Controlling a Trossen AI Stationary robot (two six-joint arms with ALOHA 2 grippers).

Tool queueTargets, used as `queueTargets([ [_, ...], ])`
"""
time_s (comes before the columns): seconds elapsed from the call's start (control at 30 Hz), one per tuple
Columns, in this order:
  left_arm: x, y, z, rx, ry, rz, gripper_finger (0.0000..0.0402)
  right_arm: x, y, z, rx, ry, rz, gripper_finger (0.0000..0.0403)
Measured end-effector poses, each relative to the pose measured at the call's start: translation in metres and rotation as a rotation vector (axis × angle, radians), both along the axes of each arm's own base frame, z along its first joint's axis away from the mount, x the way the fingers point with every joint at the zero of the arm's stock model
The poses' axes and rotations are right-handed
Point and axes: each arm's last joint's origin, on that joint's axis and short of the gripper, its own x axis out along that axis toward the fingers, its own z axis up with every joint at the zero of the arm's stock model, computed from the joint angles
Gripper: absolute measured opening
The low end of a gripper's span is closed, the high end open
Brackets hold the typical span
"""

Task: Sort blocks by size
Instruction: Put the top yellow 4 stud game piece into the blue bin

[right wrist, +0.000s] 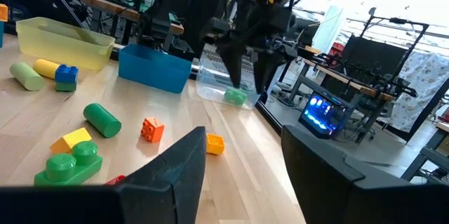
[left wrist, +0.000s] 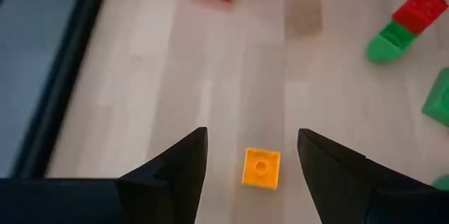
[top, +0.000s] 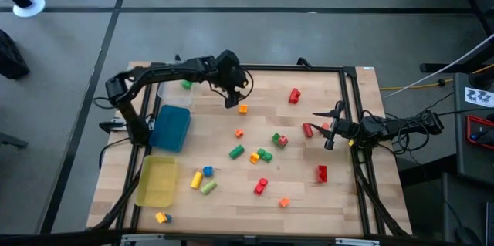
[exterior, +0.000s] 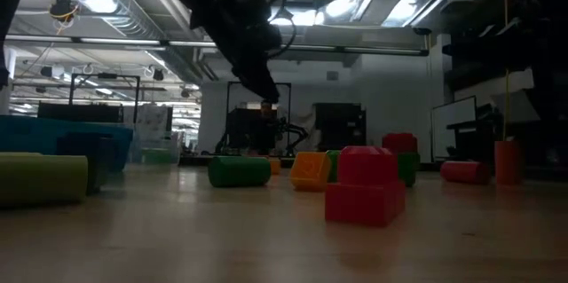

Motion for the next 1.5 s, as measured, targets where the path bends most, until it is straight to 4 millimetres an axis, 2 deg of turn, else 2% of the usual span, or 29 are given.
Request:
queueTargets([
  [0.33, 0.019, 0.001, -0.058, -0.046, 0.139, -0.066, 0.0205, 0.0, 0.0, 0.0, 0.0, 0.0, 0.0, 0.0189],
  [0.53, 0.023, 0.001, -0.075, -0.045, 0.177, -0.1, 0.0205, 0.0, 0.0, 0.0, 0.0, 0.0, 0.0, 0.0189],
  [0.8, 0.025, 0.002, -0.083, -0.046, 0.186, -0.107, 0.0205, 0.0, 0.0, 0.0, 0.0, 0.0, 0.0, 0.0189],
  [1.03, 0.027, 0.002, -0.105, -0.076, 0.243, -0.109, 0.0205, 0.0, 0.0, 0.0, 0.0, 0.0, 0.0, 0.0189],
  [1.17, 0.029, 0.002, -0.108, -0.067, 0.249, -0.105, 0.0203, 0.0, 0.0, 0.0, 0.0, 0.001, 0.0, 0.0189],
  [1.27, 0.029, 0.002, -0.107, -0.063, 0.247, -0.103, 0.0184, 0.0, 0.0, 0.0, 0.0, 0.0, 0.0, 0.0189],
  [1.4, 0.028, 0.001, -0.102, -0.058, 0.241, -0.095, 0.0137, 0.0, 0.0, 0.0, 0.0, 0.0, 0.0, 0.0189],
  [1.5, 0.026, 0.001, -0.089, -0.072, 0.254, -0.074, 0.0123, 0.0, 0.0, 0.0, 0.0, 0.0, 0.0, 0.0189],
])
